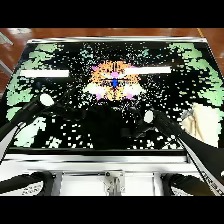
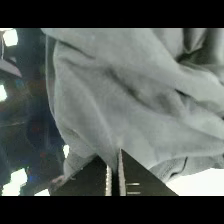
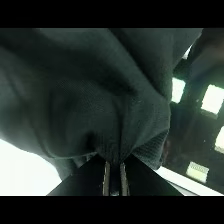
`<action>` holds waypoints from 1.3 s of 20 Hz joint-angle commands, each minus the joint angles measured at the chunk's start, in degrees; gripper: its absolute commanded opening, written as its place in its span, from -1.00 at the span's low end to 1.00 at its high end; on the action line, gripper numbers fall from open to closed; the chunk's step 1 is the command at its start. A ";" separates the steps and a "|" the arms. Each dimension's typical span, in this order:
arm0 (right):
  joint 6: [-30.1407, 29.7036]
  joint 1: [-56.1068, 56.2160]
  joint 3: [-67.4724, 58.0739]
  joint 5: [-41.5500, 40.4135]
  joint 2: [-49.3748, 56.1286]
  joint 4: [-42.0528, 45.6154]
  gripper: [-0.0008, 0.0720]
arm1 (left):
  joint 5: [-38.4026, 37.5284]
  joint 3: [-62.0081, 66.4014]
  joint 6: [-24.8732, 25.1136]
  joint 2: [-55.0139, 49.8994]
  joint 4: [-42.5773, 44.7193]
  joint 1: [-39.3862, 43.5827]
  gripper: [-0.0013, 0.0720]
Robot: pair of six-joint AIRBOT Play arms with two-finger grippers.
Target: Fold the shirts.
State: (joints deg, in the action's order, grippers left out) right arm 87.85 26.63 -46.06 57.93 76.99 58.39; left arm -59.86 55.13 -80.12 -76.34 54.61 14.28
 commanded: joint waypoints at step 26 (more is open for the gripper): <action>1.79 -2.89 -46.97 39.47 -10.01 19.47 -0.81 | -23.10 6.71 -6.78 31.10 15.76 -0.09 -0.84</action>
State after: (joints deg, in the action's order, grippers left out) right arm 89.84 23.73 -94.54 94.13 60.51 78.56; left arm -80.60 71.48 -86.28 -45.41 69.47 14.24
